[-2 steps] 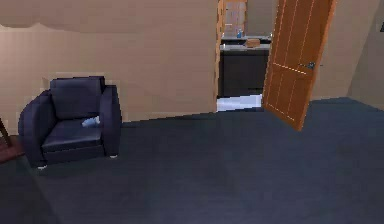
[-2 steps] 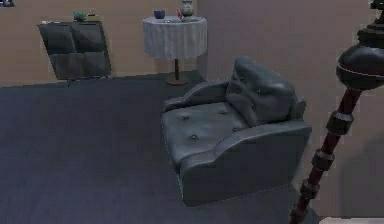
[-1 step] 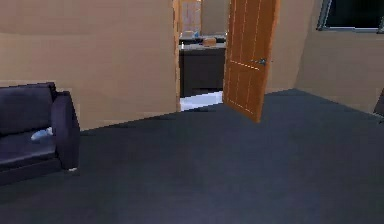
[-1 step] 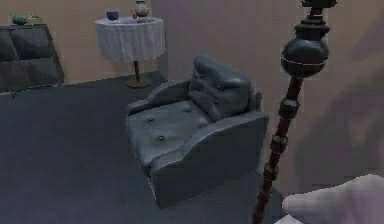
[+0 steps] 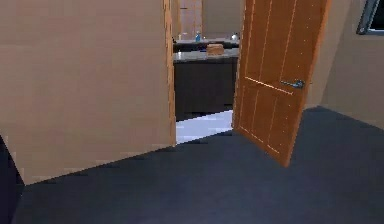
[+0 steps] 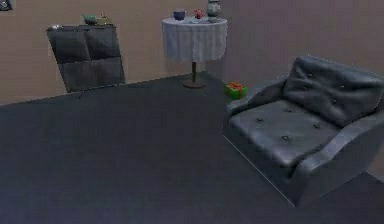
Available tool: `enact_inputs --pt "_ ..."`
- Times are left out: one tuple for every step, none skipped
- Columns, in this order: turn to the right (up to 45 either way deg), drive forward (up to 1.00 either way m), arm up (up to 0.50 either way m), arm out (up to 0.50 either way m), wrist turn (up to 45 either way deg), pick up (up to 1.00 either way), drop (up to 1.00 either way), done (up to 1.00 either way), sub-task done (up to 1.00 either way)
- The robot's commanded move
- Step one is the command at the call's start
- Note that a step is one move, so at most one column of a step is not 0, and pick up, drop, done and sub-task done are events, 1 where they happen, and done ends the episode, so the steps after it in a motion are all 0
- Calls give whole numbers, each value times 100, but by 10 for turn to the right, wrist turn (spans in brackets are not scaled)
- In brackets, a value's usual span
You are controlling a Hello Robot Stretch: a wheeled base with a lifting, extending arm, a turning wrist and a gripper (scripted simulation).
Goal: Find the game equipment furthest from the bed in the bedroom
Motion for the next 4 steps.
enact_inputs --pt "30 0 0 0 0 0 0 0 0" --pt "0 100 0 0 0 0 0 0 0" --pt "0 70 0 0 0 0 0 0 0" --pt "-120 0 0 0 0 0 0 0 0"
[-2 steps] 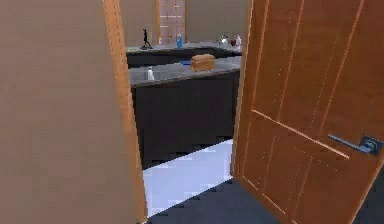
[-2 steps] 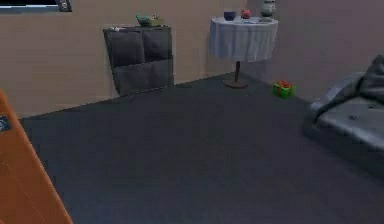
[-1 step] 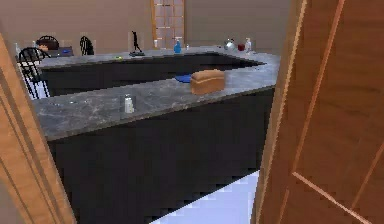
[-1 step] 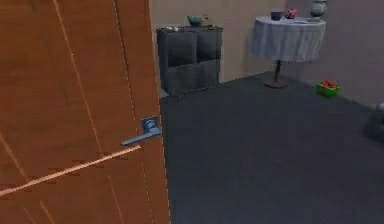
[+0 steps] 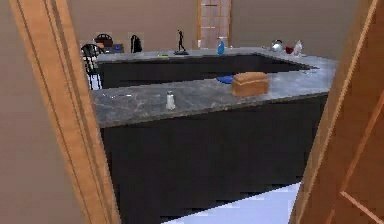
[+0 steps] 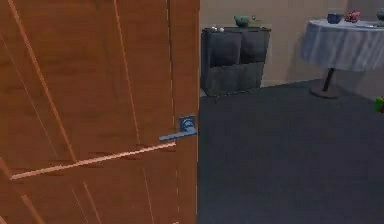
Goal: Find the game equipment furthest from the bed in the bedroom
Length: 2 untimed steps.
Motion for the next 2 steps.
enact_inputs --pt "0 80 0 0 0 0 0 0 0" --pt "-450 0 0 0 0 0 0 0 0"
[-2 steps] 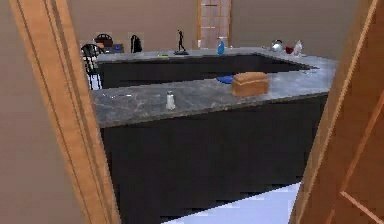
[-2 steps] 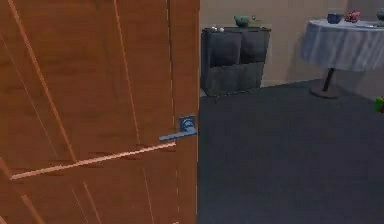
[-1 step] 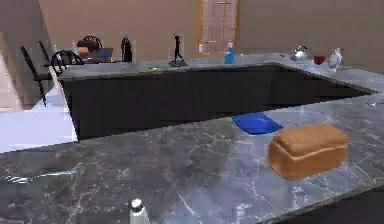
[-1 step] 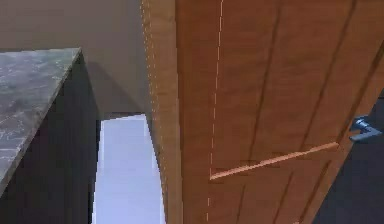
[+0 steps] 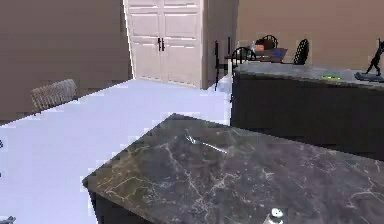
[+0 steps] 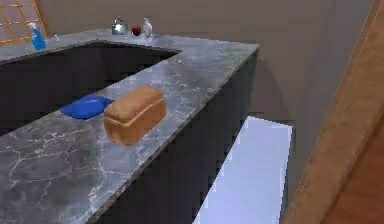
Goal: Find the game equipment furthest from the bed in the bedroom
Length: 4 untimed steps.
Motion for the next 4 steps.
enact_inputs --pt "-450 0 0 0 0 0 0 0 0" --pt "-150 0 0 0 0 0 0 0 0" --pt "0 60 0 0 0 0 0 0 0" --pt "-30 0 0 0 0 0 0 0 0"
